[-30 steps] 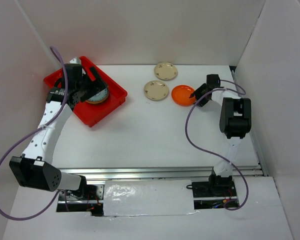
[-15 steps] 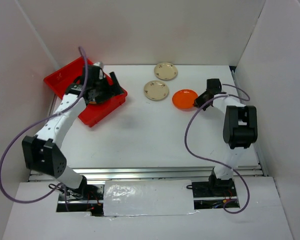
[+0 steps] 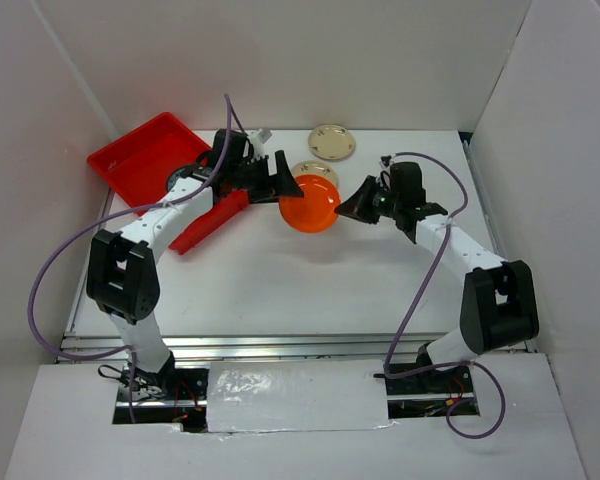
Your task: Place the plates into the plastic bin on the countertop
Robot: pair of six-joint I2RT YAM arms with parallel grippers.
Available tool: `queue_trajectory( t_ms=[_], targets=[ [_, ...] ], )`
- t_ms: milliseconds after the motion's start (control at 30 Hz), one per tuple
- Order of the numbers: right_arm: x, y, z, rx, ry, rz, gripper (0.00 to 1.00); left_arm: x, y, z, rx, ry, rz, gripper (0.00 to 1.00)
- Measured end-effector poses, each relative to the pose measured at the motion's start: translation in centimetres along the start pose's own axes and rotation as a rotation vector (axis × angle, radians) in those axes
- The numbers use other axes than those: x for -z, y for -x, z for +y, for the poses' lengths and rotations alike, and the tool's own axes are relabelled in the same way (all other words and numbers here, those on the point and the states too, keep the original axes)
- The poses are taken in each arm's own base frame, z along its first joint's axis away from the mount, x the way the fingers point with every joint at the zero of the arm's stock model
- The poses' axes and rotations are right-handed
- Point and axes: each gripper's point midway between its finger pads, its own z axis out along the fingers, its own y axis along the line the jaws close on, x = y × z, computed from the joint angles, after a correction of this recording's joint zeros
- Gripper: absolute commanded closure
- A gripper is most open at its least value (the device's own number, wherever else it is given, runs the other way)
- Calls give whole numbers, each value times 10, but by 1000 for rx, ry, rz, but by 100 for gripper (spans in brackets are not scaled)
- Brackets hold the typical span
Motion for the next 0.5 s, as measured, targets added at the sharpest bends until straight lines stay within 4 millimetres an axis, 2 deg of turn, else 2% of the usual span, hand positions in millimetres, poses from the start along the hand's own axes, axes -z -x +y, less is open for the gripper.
queue_trajectory(
  t_ms=[67, 100, 167, 200, 267, 300, 333, 367, 400, 433, 500],
  targets=[
    [0, -14, 2, -11, 40, 51, 100, 0, 1, -4, -5, -21, -1, 9],
    [0, -18, 4, -14, 60, 69, 100, -1, 2, -5, -6, -28, -4, 18],
    [1, -20, 12, -10, 102, 83, 100, -1, 4, -6, -7, -37, -8, 30],
    [2, -20, 16, -6, 121, 86, 100, -1, 4, -6, -6, -39, -9, 51],
    [2, -19, 23, -2, 154, 88, 100, -1, 6, -6, -2, -42, -13, 78],
    [3, -19, 26, -1, 166, 91, 100, -1, 7, -6, -8, -44, -16, 99],
    [2, -18, 25, 1, 161, 84, 100, 1, 6, -9, 2, -69, -7, 100],
    [2, -20, 24, -24, 166, 95, 85, 2, 9, -11, -9, -84, -14, 100],
    [0, -19, 24, -32, 167, 94, 31, 2, 11, -10, -15, -81, -20, 100],
    [0, -20, 24, -40, 168, 99, 1, 3, 11, -9, -12, -79, -18, 100],
    [-1, -17, 22, -35, 167, 89, 0, 3, 11, 0, 0, -39, -21, 100]
  ],
)
